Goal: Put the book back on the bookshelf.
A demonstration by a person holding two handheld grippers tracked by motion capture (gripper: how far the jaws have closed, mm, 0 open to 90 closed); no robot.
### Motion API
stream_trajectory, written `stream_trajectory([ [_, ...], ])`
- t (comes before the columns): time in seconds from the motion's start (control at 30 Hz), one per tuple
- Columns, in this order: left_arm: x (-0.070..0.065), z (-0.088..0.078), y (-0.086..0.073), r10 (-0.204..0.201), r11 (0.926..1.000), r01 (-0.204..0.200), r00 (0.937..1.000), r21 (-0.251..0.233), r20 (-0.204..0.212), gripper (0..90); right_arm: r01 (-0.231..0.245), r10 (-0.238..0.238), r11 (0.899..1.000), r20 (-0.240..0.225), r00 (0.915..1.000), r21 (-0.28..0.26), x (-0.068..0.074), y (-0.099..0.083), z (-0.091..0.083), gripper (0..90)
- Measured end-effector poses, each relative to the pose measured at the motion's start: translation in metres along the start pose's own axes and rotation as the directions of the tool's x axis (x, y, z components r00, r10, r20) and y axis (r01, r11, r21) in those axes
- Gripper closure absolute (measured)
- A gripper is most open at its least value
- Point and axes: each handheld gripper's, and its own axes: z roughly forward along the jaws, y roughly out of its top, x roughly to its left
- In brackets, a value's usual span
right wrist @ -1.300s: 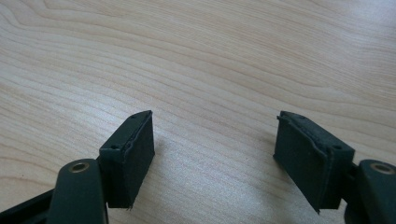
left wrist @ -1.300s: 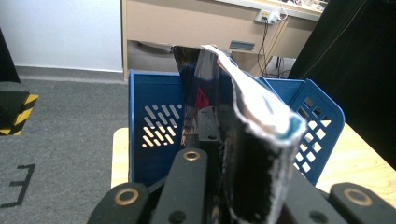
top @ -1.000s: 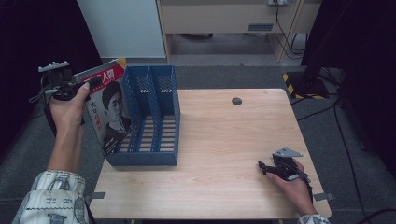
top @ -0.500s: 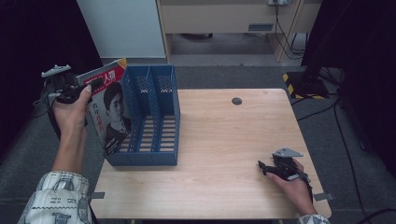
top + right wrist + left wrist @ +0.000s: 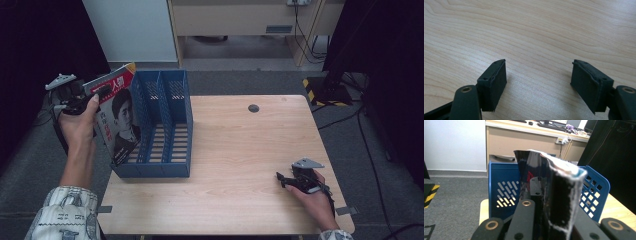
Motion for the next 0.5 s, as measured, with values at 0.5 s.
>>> stream_trajectory([
  [0.5,-0.0007,-0.0007,-0.0037,0.005,1.0,-0.005,0.9998,-0.007,-0.017,86.5,0.0,0.0,1.0,0.0,1.0,0.0,0.0,0.0,0.0,28.4],
])
